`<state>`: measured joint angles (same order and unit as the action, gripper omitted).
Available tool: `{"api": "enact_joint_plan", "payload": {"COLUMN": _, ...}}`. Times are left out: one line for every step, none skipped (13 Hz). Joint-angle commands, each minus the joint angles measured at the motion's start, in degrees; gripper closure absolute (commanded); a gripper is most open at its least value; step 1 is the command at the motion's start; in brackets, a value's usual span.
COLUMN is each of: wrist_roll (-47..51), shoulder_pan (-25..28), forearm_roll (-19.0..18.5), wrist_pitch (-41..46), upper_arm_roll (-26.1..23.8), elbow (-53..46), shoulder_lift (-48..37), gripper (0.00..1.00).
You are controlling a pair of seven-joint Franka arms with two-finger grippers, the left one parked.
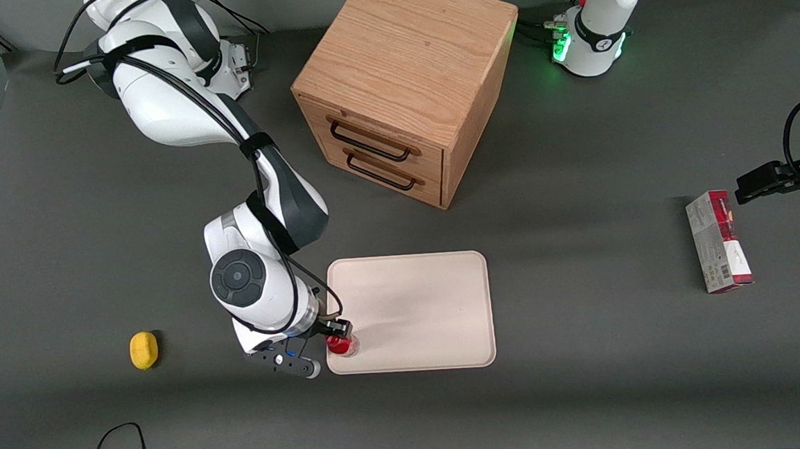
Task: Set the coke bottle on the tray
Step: 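Lower the bottle onto the tray's edge and open the right gripper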
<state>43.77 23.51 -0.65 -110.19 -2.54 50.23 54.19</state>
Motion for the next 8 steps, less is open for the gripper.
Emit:
{"api": "enact_joint_plan", "payload": {"wrist_roll": 1.6, "shoulder_pan": 0.6, "forearm_roll": -1.3, "wrist_pitch": 0.9, "upper_arm_roll": 0.3, "elbow": -1.7, "shoulder_lift": 0.5, "gripper": 0.00}}
{"api": "enact_joint_plan", "payload": {"wrist_roll": 1.5, "shoulder_pan": 0.6, "forearm_roll": -1.3, "wrist_pitch": 1.6, "upper_arm_roll": 0.4, "elbow": -1.6, "shoulder_lift": 0.2, "gripper": 0.00}}
{"api": "enact_joint_plan", "payload": {"wrist_roll": 0.8, "shoulder_pan": 0.3, "forearm_roll": -1.4, "wrist_pitch": 3.6, "upper_arm_roll": 0.4, "elbow": -1.6, "shoulder_lift": -0.1, "gripper": 0.00}}
{"api": "enact_joint_plan", "payload": {"wrist_roll": -0.2, "shoulder_pan": 0.0, "forearm_roll": -1.2, "wrist_pitch": 6.1, "upper_arm_roll": 0.3, "elbow": -1.6, "shoulder_lift": -1.4, "gripper": 0.00}}
{"api": "enact_joint_plan", "payload": {"wrist_roll": -1.2, "shoulder_pan": -0.2, "forearm_roll": -1.1, "wrist_pitch": 7.1, "upper_arm_roll": 0.4, "elbow": -1.1, "shoulder_lift": -2.6, "gripper": 0.00}}
{"api": "enact_joint_plan", "payload": {"wrist_roll": -2.2, "shoulder_pan": -0.5, "forearm_roll": -1.0, "wrist_pitch": 8.8, "upper_arm_roll": 0.4, "elbow": 2.7, "shoulder_lift": -5.8, "gripper": 0.00}}
{"api": "enact_joint_plan", "payload": {"wrist_roll": -5.1, "shoulder_pan": -1.7, "forearm_roll": -0.6, "wrist_pitch": 9.1, "upper_arm_roll": 0.4, "elbow": 8.3, "shoulder_lift": -10.2, "gripper": 0.00}}
{"api": "enact_joint_plan", "payload": {"wrist_roll": -9.7, "shoulder_pan": -3.5, "forearm_roll": 0.1, "wrist_pitch": 9.3, "upper_arm_roll": 0.2, "elbow": 14.7, "shoulder_lift": -15.4, "gripper": 0.00}}
